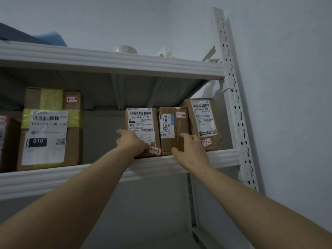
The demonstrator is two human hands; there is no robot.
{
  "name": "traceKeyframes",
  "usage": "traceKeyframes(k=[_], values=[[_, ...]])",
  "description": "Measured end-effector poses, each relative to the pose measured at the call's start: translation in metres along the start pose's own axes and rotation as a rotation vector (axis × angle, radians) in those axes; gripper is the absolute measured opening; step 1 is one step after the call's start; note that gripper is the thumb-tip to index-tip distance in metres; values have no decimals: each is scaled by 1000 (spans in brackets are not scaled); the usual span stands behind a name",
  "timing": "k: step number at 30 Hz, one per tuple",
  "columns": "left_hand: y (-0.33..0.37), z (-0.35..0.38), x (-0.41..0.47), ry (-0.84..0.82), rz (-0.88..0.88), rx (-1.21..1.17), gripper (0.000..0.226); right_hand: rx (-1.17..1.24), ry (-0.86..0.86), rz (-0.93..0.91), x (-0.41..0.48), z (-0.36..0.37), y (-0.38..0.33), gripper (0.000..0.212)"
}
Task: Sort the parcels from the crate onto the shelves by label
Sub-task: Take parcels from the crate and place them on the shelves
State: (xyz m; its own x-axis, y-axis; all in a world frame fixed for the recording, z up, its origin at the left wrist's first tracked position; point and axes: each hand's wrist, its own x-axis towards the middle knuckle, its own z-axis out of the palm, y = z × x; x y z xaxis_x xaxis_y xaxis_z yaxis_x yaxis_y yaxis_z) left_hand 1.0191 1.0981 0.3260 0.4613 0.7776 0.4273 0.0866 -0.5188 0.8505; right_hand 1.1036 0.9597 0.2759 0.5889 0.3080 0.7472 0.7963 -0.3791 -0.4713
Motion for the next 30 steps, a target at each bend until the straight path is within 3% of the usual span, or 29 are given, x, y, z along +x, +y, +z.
traceKeyframes(k=[5, 9, 15, 20, 26, 30], values=[[3, -2, -25, 85, 21, 63, 115, 38, -15, -18, -7, 1, 3, 49], [0, -7, -50, 111, 111, 95, 103, 19, -9, -31, -29, -3, 3, 53], [-12, -6, -105, 61, 471, 156, 85, -83, 57, 113, -83, -35, 7, 53], [-52, 2, -163, -244, 750, 263, 72, -194, 97, 343, -157, -62, 4, 54], [-103, 24, -265, -807, 817, 462, 65, -385, 21, 678, -308, -101, 2, 53], [-115, 37, -363, -1048, 888, 434, 65, -512, -26, 911, -429, -149, -12, 51]])
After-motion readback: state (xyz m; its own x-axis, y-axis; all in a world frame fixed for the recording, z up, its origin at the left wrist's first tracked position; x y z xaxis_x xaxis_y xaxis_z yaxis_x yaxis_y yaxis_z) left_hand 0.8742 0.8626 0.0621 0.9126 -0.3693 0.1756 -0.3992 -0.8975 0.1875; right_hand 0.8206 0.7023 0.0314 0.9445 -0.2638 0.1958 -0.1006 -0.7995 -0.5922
